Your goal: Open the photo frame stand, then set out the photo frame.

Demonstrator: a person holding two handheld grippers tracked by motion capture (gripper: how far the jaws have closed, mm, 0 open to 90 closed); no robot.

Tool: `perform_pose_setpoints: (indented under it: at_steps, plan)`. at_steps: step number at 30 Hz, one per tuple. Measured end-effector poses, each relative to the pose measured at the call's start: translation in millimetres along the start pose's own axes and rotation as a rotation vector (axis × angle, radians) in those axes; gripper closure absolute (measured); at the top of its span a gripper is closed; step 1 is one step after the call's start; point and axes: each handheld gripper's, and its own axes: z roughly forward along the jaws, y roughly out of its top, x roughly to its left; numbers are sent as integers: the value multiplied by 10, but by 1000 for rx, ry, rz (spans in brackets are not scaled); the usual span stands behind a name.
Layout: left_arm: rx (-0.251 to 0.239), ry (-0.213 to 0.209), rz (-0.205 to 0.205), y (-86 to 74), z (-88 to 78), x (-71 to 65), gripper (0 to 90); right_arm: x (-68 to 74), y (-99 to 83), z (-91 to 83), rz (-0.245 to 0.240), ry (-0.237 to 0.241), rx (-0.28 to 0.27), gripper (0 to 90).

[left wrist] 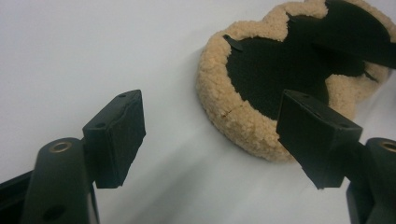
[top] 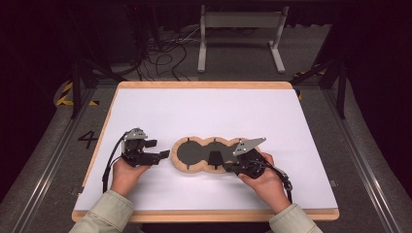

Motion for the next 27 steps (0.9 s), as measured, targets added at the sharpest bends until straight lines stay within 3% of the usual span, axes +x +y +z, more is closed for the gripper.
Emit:
perform_pose_setpoints:
  at_steps: [6, 9, 13, 19, 27]
  plan:
    - [13, -7, -10, -4, 2, -14, 270, -24, 7, -51, 24, -23, -96, 893]
    - [10, -3, -2, -1, 0, -10, 275, -29, 5, -55, 20, -27, -99, 893]
    - [7, -13, -33, 3, -2, 9, 257, -43, 8, -122, 11, -72, -80, 895]
    - [-10, -32, -67, 14, -33, 14, 246, -125, 6, -312, 43, -121, -102, 855]
    - [-6, -27, -52, 29, -42, -20, 243, -238, -31, -482, 79, -171, -134, 793]
